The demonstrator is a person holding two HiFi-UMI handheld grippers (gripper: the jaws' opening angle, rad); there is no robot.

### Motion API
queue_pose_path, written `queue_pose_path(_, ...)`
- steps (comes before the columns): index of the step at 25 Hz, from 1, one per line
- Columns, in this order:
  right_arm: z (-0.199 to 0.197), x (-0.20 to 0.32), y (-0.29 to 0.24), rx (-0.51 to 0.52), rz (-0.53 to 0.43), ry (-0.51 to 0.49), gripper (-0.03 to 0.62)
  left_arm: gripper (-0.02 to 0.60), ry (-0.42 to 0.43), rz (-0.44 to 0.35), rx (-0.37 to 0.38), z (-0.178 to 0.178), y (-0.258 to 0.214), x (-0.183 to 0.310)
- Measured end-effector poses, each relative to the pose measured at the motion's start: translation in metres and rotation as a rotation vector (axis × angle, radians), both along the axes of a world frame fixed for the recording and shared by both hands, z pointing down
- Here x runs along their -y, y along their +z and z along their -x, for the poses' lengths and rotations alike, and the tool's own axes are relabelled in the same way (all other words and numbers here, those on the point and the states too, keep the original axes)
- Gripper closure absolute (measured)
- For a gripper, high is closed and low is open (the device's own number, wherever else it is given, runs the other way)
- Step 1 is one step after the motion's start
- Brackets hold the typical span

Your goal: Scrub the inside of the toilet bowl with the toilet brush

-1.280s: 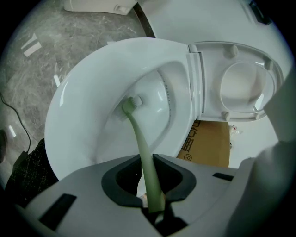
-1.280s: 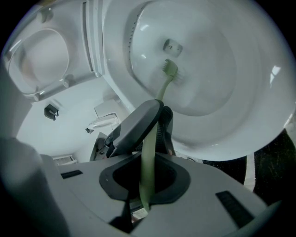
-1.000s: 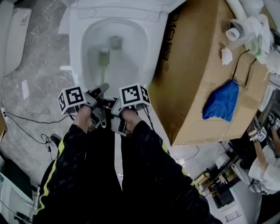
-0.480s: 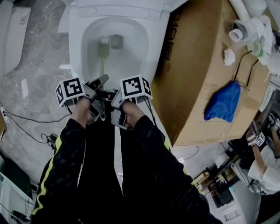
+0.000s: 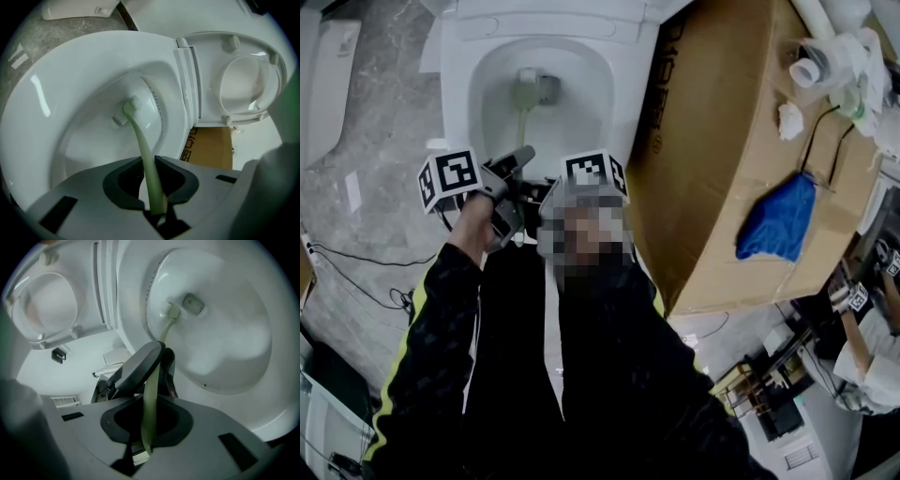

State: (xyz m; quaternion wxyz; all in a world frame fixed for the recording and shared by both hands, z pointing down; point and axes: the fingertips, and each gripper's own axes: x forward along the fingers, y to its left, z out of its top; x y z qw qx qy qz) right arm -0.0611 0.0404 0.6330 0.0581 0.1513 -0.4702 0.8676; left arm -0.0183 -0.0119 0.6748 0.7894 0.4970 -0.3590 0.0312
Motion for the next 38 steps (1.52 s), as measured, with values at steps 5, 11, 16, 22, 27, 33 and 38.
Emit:
queue_pose_path(5, -0.005, 0.009, 0.003, -0.001, -0.003, 0.031, 0.54, 0.509, 0.037, -0.002, 0.002, -0.007, 0.003, 0.008)
queue_pose_path(11, -0.015, 0.016, 0.01, -0.015, -0.003, 0.059, 0.542, 0.511, 0.077, 0.007, -0.007, -0.019, 0.01, 0.013)
queue_pose_path(16, -0.021, 0.018, 0.014, -0.021, 0.009, 0.076, 0.54, 0.509, 0.101, 0.02, -0.013, -0.026, 0.013, 0.013)
queue_pose_path(22, -0.03, 0.019, 0.01, -0.028, 0.022, 0.102, 0.54, 0.511, 0.136, 0.034, -0.039, -0.038, 0.011, 0.012)
queue_pose_path(27, -0.035, 0.017, 0.003, -0.03, 0.011, 0.09, 0.54, 0.511, 0.139, 0.026, -0.053, -0.044, 0.002, 0.011)
queue_pose_path(33, -0.035, 0.013, -0.028, -0.043, -0.045, 0.028, 0.54, 0.511, 0.103, -0.046, -0.085, -0.045, -0.032, 0.013)
queue_pose_path(38, -0.031, 0.013, -0.073, -0.033, -0.074, -0.009, 0.54, 0.511, 0.088, -0.091, -0.101, -0.04, -0.078, 0.017)
